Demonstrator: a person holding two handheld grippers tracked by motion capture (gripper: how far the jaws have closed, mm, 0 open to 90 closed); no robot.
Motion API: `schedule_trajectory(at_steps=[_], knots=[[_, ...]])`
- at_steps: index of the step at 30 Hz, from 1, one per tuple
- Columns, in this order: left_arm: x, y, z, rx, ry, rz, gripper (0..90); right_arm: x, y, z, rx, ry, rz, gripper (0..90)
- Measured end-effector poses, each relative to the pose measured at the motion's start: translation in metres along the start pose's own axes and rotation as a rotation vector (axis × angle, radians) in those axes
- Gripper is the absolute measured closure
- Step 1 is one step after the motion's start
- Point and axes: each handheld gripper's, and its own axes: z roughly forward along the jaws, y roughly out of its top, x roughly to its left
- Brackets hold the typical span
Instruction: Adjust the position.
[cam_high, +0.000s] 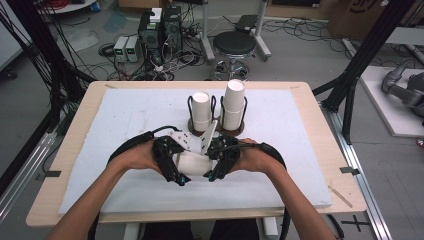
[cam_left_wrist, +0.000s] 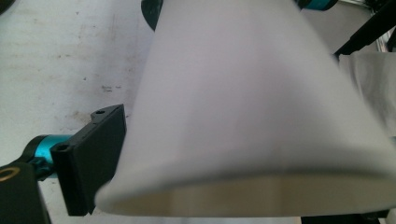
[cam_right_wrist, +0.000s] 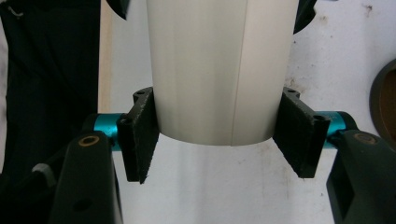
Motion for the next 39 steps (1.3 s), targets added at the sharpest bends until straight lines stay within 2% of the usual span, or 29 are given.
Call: schedule_trajectory(at_steps=[3, 4, 9, 15, 20, 21, 24, 26, 27, 30, 33, 35, 36, 37, 38, 39], knots=[[0.0, -0.003, 0.0, -0.014, 0.0, 0.004, 6.4, 0.0, -0.005, -0.003, -0.02, -0.004, 0.006, 36.9], [-0.001, -0.005, -0.002, -0.047, -0.007, 0.004, 6.4, 0.001, -0.007, -0.004, -0.025, -0.004, 0.009, 36.9], [0.001, -0.01, -0.002, -0.074, 0.001, -0.003, 6.4, 0.001, -0.013, -0.006, -0.071, -0.001, 0.019, 36.9], [0.0, -0.015, 0.001, -0.11, -0.011, -0.006, 6.4, 0.002, -0.021, -0.003, -0.136, 0.002, 0.026, 36.9], [0.001, -0.021, -0.002, -0.174, -0.007, -0.012, 6.5, 0.003, -0.024, -0.004, -0.16, 0.001, 0.046, 36.8], [0.0, -0.024, -0.002, -0.196, -0.01, -0.01, 6.5, 0.003, -0.027, -0.005, -0.176, 0.0, 0.053, 36.8], [-0.001, -0.028, -0.001, -0.21, -0.008, -0.006, 6.4, 0.003, -0.032, -0.007, -0.223, -0.001, 0.061, 36.8], [-0.001, -0.03, -0.001, -0.24, -0.006, -0.01, 6.5, 0.002, -0.035, -0.008, -0.253, -0.001, 0.074, 36.8], [-0.001, -0.03, -0.001, -0.24, -0.006, -0.01, 6.4, 0.002, -0.035, -0.008, -0.253, -0.001, 0.074, 36.8], [-0.002, -0.035, -0.001, -0.317, -0.004, -0.022, 6.4, 0.003, -0.043, -0.01, -0.306, -0.005, 0.095, 36.8], [-0.003, -0.038, -0.001, -0.347, -0.004, -0.025, 6.4, 0.003, -0.046, -0.011, -0.331, 0.0, 0.104, 36.8], [-0.004, -0.041, -0.001, -0.385, 0.005, -0.031, 6.4, 0.003, -0.051, -0.011, -0.357, 0.001, 0.114, 36.8], [-0.005, -0.043, -0.001, -0.421, 0.01, -0.04, 6.5, 0.003, -0.053, -0.01, -0.372, 0.001, 0.121, 36.7], [-0.005, -0.043, -0.001, -0.421, 0.01, -0.04, 6.5, 0.003, -0.054, -0.01, -0.383, 0.004, 0.123, 36.7], [-0.006, -0.046, -0.001, -0.463, 0.013, -0.045, 6.5, 0.004, -0.056, -0.01, -0.404, 0.01, 0.124, 36.7], [-0.006, -0.047, -0.001, -0.479, 0.017, -0.049, 6.4, 0.004, -0.058, -0.01, -0.425, 0.012, 0.121, 36.6]])
